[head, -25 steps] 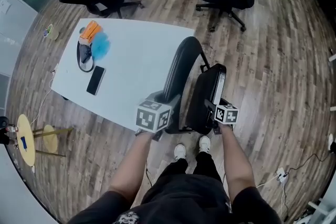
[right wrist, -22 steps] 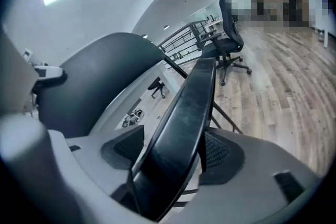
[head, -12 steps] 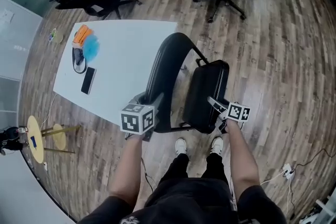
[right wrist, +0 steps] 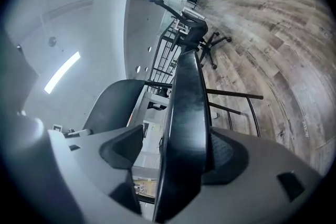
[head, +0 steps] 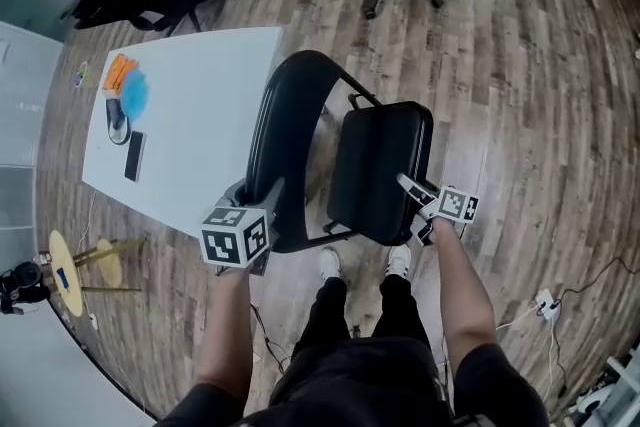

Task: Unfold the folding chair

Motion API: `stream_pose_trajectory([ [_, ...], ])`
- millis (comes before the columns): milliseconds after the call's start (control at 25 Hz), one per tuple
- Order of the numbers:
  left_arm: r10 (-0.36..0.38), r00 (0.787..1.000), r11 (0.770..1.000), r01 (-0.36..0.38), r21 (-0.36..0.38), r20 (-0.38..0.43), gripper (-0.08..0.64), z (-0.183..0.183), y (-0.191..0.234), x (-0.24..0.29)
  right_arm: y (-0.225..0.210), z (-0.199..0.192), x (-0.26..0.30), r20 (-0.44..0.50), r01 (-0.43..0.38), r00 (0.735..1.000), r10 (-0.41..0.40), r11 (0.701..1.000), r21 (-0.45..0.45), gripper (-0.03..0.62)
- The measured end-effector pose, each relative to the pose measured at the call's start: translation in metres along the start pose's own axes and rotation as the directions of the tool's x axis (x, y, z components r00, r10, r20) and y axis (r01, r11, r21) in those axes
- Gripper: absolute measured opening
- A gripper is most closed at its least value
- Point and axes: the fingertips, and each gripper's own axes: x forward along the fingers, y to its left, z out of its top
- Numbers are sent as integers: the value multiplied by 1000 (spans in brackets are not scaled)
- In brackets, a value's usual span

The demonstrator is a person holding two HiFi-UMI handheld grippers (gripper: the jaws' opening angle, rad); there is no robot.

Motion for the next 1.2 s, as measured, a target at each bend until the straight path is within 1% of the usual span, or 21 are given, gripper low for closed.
stream_pose_trajectory([
  [160,1,1000,1000,-1,5,6,121,-8,-26,13,-26,8,-24,8,-63,998,63,998,24,325],
  [200,3,1000,1000,-3,7,6,121,-8,-31,16,-33,11,-29,8,-68,998,68,997,32,325],
  [240,6,1000,1000,-6,10,4,121,-9,-35,19,-42,13,-34,4,-55,999,54,998,41,325],
  [320,12,1000,1000,-12,19,-5,124,-11,-44,26,-67,16,-48,-12,-1,1000,2,999,43,325],
  [360,15,1000,1000,-14,23,-11,124,-13,-48,30,-74,18,-53,-13,-6,1000,6,999,51,325],
  [440,19,1000,999,-18,27,-24,127,-16,-54,37,-79,22,-57,1,-80,997,81,993,86,325],
  [480,20,999,999,-19,27,-29,130,-18,-55,41,-88,23,-59,1,-84,996,84,992,91,325],
  [560,19,999,999,-18,30,-38,133,-23,-57,49,-121,21,-71,-24,13,1000,-11,997,76,325],
  [600,18,999,999,-17,30,-43,133,-27,-57,53,-135,20,-76,-33,46,998,-44,997,68,325],
  [640,18,999,999,-17,28,-48,135,-31,-56,56,-143,19,-78,-36,46,998,-43,997,67,325],
  [800,9,999,1000,-8,18,-53,138,-37,-54,70,-154,26,-78,-13,-76,997,78,990,116,325],
  [880,0,999,1000,0,12,-52,140,-41,-50,76,-161,27,-77,-1,-101,995,102,987,128,325],
  [1000,-16,999,1000,16,-2,-49,141,-49,-43,83,-181,24,-78,0,-97,995,98,986,134,325],
  [1120,-25,999,1000,24,-7,-46,140,-54,-43,93,-209,24,-86,-9,-87,996,89,987,132,325],
  [1200,-39,998,999,39,-17,-43,141,-61,-44,102,-230,22,-92,-8,-71,997,73,987,145,325],
])
